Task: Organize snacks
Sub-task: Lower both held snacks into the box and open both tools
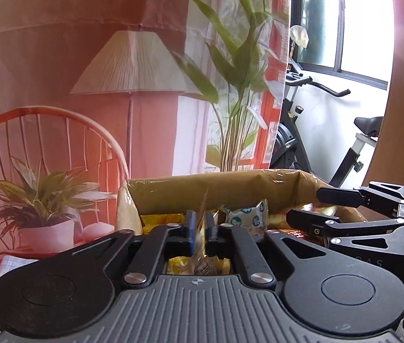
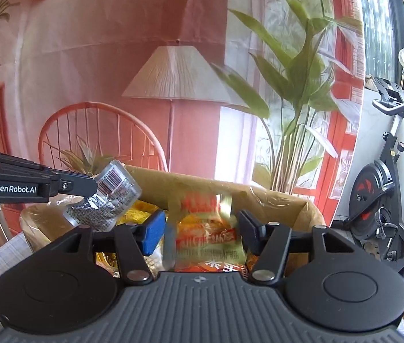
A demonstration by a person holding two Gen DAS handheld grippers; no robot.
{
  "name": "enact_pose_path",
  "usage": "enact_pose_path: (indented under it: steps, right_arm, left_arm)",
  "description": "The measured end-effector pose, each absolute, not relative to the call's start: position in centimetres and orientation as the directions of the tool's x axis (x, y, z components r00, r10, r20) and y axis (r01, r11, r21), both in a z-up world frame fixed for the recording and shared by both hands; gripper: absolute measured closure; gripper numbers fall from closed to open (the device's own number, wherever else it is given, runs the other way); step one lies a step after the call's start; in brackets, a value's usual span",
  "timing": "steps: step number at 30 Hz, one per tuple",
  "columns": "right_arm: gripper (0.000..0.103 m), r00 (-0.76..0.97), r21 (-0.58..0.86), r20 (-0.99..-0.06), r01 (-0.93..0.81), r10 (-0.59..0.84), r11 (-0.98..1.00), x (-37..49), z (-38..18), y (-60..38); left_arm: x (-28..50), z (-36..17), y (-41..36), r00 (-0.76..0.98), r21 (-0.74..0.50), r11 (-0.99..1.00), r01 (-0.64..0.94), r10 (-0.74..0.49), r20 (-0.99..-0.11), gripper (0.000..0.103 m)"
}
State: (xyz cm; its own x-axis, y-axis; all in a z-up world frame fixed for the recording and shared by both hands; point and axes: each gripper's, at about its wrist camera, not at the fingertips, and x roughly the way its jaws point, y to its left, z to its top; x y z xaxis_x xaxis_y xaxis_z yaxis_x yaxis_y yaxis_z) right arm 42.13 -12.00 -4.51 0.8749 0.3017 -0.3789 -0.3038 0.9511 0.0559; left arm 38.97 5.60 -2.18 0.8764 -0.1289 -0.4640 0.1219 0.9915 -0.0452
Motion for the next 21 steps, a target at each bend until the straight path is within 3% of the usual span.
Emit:
enact_pose_path:
  steps: [1, 3, 6, 10, 14, 21]
  right_arm:
    - [0.042, 0.876, 0.051, -0.378, -0.304, 0.300, 0.951, 42.0, -4.4, -12.0]
    - [0.035, 0.877, 0.048, -0.379, -0.300, 0.295, 0.953, 41.7, -4.1, -12.2]
    - [0.029, 0.879, 0.056, -0.379, -0.290, 0.289, 0.955, 41.2, -3.5, -12.5]
    - [0.018, 0.883, 0.075, -0.379, -0.271, 0.279, 0.960, 39.8, -2.6, -13.0]
    - [0.001, 0.889, 0.085, -0.366, -0.261, 0.274, 0.962, 37.7, -1.3, -13.5]
    - [0.000, 0.903, 0.152, -0.351, -0.208, 0.250, 0.966, 33.1, 1.5, -14.6]
  left_arm:
    - [38.8, -2.1, 5.6, 0.877, -0.037, 0.991, 0.127, -0.130, -0.462, 0.068]
    - [38.4, -1.8, 5.4, 0.880, -0.023, 0.991, 0.135, -0.130, -0.456, 0.045]
    - [37.8, -1.1, 5.4, 0.884, -0.021, 0.990, 0.137, -0.132, -0.449, 0.035]
    - [36.6, -0.1, 5.3, 0.893, -0.005, 0.992, 0.126, -0.115, -0.434, 0.010]
    - [35.0, 1.0, 5.5, 0.897, -0.021, 0.989, 0.143, -0.139, -0.419, 0.009]
    - [30.8, 2.9, 5.3, 0.919, -0.004, 0.994, 0.113, -0.106, -0.380, 0.008]
